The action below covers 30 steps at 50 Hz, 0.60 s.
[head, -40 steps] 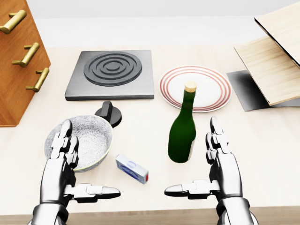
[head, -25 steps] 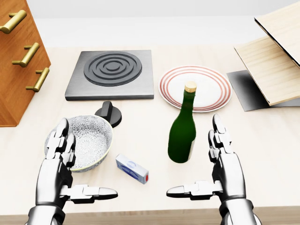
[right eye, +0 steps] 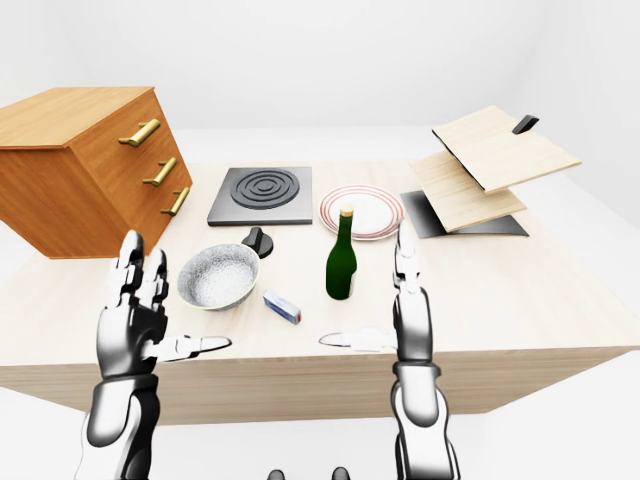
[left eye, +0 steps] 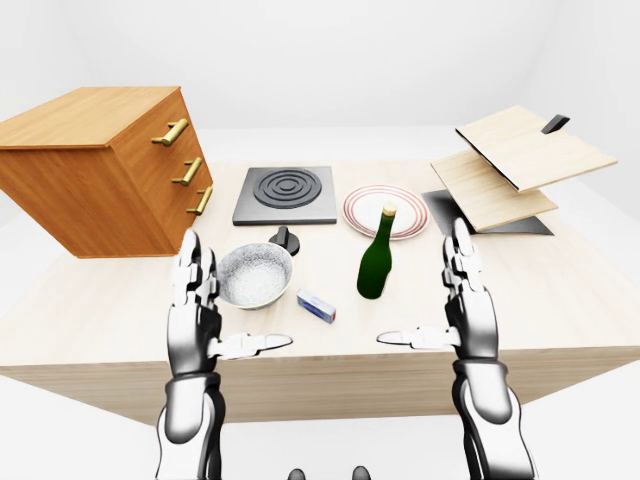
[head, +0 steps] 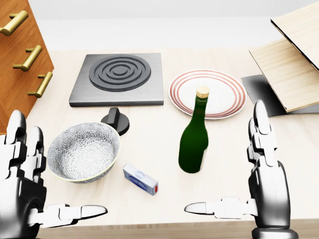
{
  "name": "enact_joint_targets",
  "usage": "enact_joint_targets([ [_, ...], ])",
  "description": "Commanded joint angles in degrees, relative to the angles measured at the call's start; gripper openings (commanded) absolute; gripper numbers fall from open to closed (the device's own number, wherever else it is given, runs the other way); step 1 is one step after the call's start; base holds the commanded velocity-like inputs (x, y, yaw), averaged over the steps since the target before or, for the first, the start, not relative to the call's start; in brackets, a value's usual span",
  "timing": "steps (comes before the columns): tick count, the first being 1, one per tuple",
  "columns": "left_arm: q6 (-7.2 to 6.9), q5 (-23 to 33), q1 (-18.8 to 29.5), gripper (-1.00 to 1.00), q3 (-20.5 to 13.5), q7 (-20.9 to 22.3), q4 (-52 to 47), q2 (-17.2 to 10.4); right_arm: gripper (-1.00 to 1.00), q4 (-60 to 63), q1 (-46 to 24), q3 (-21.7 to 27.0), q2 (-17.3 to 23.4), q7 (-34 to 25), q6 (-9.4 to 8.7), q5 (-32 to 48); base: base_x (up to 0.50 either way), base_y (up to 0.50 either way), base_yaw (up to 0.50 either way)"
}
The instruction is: Put the bowl on the top of the cabinet.
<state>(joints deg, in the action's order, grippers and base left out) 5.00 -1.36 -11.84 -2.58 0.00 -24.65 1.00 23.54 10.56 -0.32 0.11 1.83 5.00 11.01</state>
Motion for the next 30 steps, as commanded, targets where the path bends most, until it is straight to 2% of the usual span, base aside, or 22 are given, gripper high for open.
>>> enact_joint_targets([
  [1,0.00,0.04,-3.55,1.00,-0.59,-1.00,-6.96,0.75,1.00,7.53,2.67,-0.03,-0.35,1.40,0.00,3.78,0.00,0.00,0.00],
  [6,0.00,0.14,-3.61,1.00,-0.66,-1.07,-6.73,0.82,1.00,8.56,2.69,0.12,-0.38,1.56,0.00,4.62,0.00,0.05,0.00],
  [30,0.00,0.47,-3.24,1.00,-0.46,-0.95,-6.51,0.66,1.00,7.92,2.61,-0.02,-0.33,1.32,0.00,4.40,0.00,0.50,0.00],
])
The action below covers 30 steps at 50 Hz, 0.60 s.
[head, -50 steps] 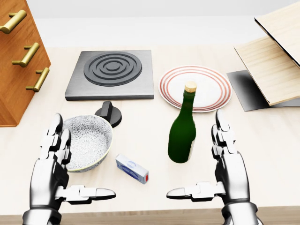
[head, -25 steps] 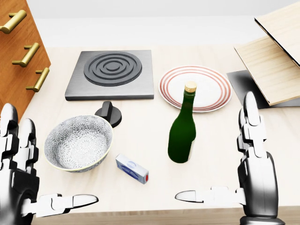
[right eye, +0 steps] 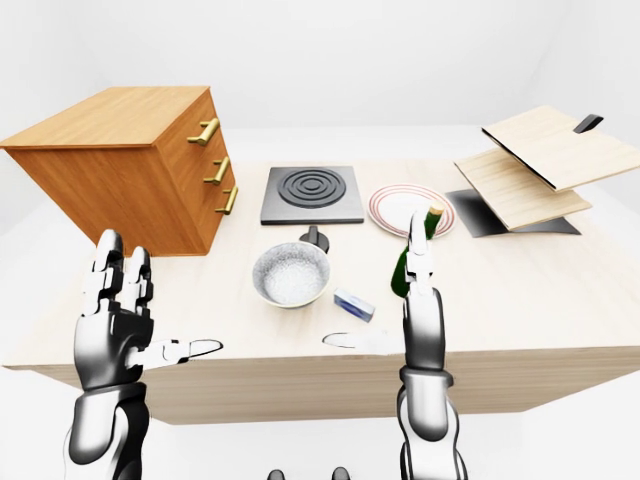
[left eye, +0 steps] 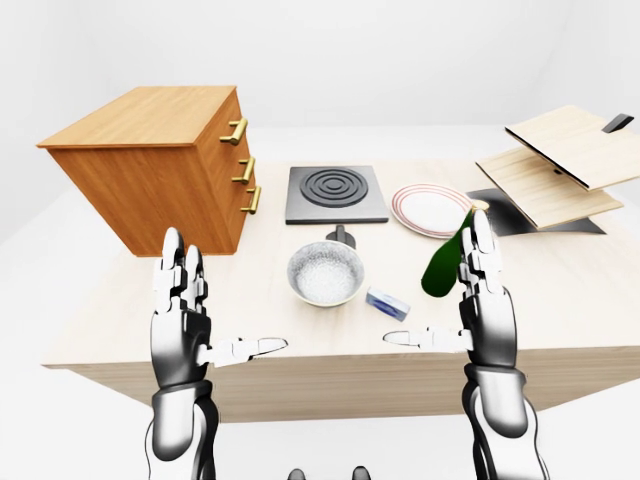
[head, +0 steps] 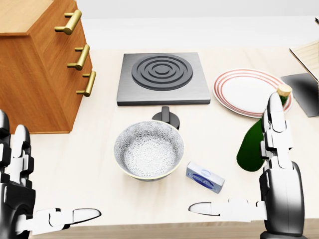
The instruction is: Put the bowl on the top of the cabinet.
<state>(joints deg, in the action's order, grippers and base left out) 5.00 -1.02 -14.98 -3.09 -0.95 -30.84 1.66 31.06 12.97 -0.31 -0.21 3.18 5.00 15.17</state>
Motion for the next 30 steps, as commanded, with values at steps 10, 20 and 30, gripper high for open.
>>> enact_joint_targets([
  [10,0.00,0.28,0.34,1.00,0.03,-0.11,0.10,-0.05,1.00,-0.57,-0.33,0.22,0.02,0.02,0.00,0.12,0.00,0.50,0.00],
  [20,0.00,0.33,0.26,1.00,0.13,-0.05,0.24,-0.10,1.00,-0.67,-0.01,-0.05,0.05,-0.06,0.00,0.27,0.00,0.50,0.00],
  [30,0.00,0.34,0.29,1.00,0.16,0.11,-0.34,-0.15,1.00,-0.82,-0.02,-0.21,0.07,-0.10,0.00,0.42,0.00,0.50,0.00],
])
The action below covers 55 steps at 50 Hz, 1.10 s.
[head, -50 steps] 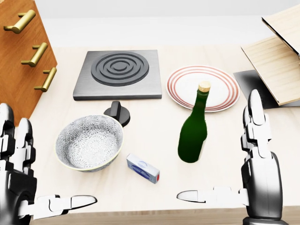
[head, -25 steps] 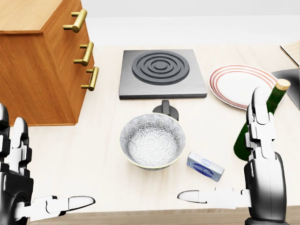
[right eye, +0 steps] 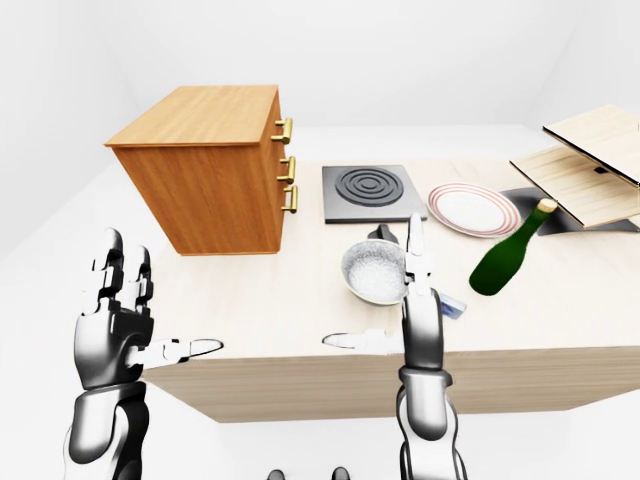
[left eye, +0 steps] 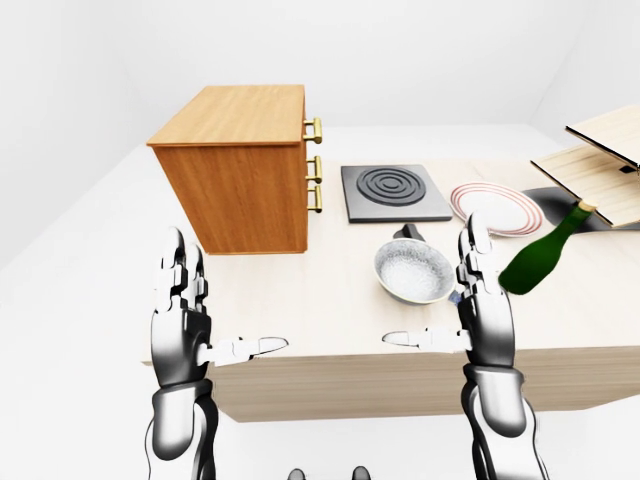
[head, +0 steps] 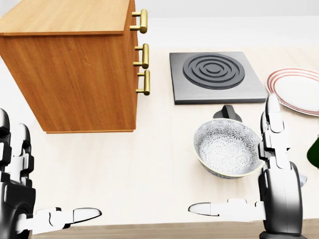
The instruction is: Put the bowl on the top of the cabinet.
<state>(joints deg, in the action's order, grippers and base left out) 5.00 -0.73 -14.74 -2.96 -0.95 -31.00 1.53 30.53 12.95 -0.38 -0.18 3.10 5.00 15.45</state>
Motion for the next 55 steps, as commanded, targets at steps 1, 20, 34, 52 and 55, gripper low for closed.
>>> enact_joint_targets([
  [1,0.00,0.04,0.10,1.00,0.01,0.11,-0.17,-0.03,1.00,-0.24,-0.06,-0.10,0.06,-0.05,0.00,0.08,0.00,0.50,0.00],
  [20,0.00,0.31,0.18,1.00,0.17,0.07,0.25,-0.07,1.00,-1.03,-0.28,-0.15,0.12,-0.28,0.00,-0.21,0.00,0.50,0.00],
  [34,0.00,0.29,0.28,1.00,0.19,0.19,0.28,-0.13,1.00,-1.26,-0.34,-0.35,0.14,-0.39,0.00,-0.11,0.00,0.15,0.00],
  [52,0.00,0.36,0.38,1.00,0.06,-0.05,-0.43,-0.06,1.00,-1.78,-0.85,-0.10,0.18,-0.40,0.00,-0.31,0.10,0.03,0.00],
  [55,0.00,0.43,0.26,1.00,0.18,0.06,-0.23,-0.06,1.00,-1.67,-0.68,-0.22,0.18,-0.41,0.00,-0.18,0.23,0.08,0.00],
])
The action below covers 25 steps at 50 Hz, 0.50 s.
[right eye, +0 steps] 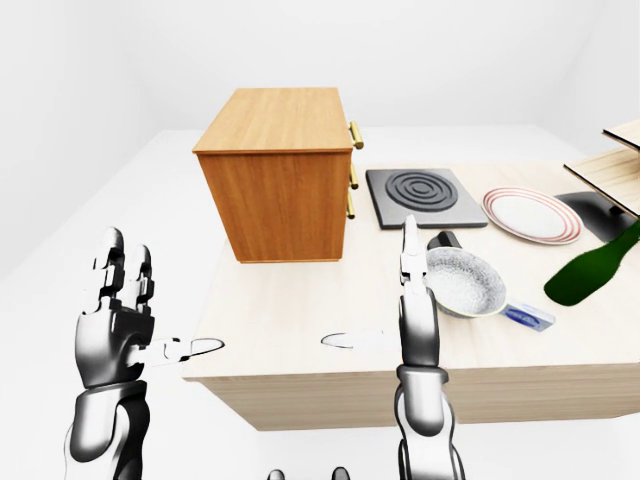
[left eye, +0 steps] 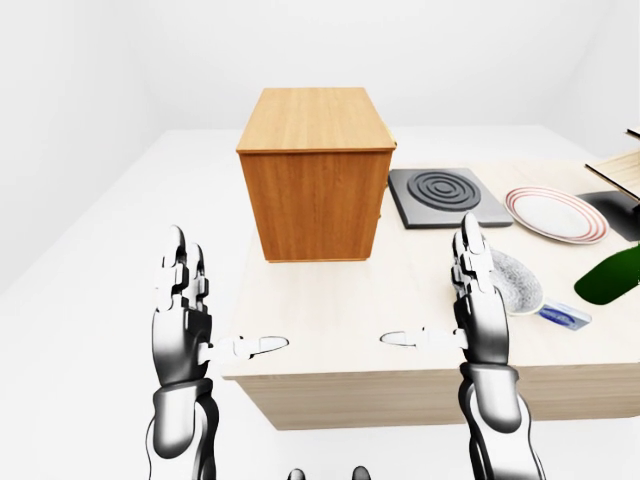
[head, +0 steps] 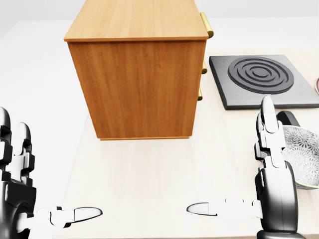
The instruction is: Put the bowl on the top of the cabinet.
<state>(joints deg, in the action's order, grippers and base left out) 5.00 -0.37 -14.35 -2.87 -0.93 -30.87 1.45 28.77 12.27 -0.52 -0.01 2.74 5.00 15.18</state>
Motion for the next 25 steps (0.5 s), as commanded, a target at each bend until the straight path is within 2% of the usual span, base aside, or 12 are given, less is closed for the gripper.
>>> enact_joint_targets([
  [1,0.00,0.09,-0.12,1.00,0.12,0.06,-0.23,0.03,1.00,0.07,-0.01,-0.05,0.03,-0.08,0.00,0.04,0.23,0.11,0.00],
  [25,0.00,0.34,-0.12,1.00,0.50,0.18,0.37,-0.19,1.00,-0.45,-0.01,-0.09,0.00,-0.31,0.00,-0.18,0.23,0.12,0.00],
])
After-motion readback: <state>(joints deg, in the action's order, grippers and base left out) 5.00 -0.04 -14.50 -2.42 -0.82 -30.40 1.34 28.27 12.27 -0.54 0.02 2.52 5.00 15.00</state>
